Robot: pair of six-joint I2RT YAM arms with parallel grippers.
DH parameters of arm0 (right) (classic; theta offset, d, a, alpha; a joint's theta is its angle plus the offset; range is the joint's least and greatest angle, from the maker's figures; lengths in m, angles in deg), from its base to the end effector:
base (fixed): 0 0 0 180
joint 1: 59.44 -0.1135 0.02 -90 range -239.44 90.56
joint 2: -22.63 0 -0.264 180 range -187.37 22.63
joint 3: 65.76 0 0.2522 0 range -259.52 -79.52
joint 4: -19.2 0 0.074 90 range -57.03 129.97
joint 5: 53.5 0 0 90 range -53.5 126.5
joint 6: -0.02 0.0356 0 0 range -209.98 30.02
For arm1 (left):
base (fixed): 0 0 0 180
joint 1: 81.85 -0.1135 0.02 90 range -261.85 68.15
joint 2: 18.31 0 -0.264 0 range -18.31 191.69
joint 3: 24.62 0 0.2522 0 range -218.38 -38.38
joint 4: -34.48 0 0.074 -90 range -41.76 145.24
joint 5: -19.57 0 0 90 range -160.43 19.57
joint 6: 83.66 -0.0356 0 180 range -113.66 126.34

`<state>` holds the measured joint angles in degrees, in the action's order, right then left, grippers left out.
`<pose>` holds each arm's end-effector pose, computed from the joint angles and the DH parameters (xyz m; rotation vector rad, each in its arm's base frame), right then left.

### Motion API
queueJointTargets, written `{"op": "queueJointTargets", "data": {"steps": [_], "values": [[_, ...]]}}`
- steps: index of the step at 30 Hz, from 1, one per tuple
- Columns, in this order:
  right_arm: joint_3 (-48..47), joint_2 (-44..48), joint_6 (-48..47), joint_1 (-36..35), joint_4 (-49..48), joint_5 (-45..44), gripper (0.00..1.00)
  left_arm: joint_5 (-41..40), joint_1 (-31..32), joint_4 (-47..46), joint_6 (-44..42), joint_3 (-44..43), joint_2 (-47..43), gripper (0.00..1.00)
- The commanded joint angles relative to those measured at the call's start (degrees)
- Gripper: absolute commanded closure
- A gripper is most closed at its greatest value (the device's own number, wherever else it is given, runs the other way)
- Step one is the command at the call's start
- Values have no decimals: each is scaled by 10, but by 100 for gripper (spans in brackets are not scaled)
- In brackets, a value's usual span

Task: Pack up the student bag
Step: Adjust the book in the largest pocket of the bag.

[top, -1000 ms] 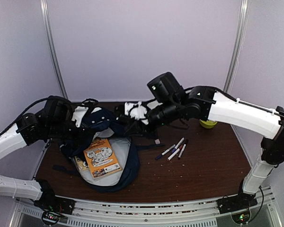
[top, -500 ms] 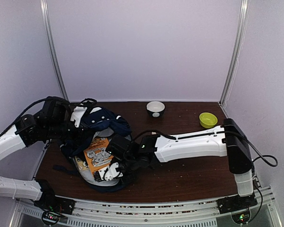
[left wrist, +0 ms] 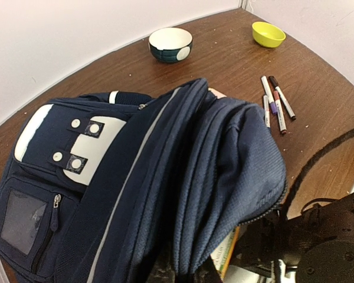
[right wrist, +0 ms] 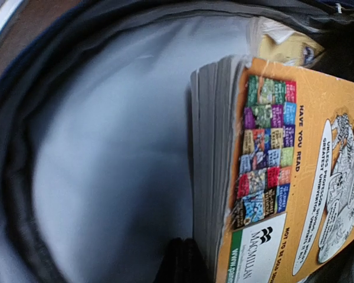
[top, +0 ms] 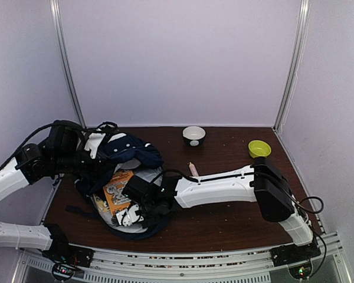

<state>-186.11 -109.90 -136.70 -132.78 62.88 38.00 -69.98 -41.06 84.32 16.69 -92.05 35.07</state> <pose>0.1443 0.4855 0.1641 -2.2223 1.2696 0.2135 0.1483 -0.1283 0.3225 0.5929 2.1622 -0.5032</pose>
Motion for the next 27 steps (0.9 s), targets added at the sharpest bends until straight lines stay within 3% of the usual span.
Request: {"op": "queueJointTargets", "data": {"steps": [1, 9, 15, 21, 27], "values": [[-61, -47, -1, 25, -63, -99, 100, 45, -2, -82, -7, -2, -20, 100], [-125, -82, -21, 47, -155, -167, 100, 82, -3, -82, -14, 13, -34, 100], [-140, -75, -2, 46, -109, -138, 100, 57, -3, -85, -11, 24, -38, 100], [80, 112, -27, 37, -31, 46, 89, -5, -3, -93, -1, 30, -24, 100], [245, 281, -2, 58, 12, 93, 85, 11, -10, -89, 9, 29, -1, 100]]}}
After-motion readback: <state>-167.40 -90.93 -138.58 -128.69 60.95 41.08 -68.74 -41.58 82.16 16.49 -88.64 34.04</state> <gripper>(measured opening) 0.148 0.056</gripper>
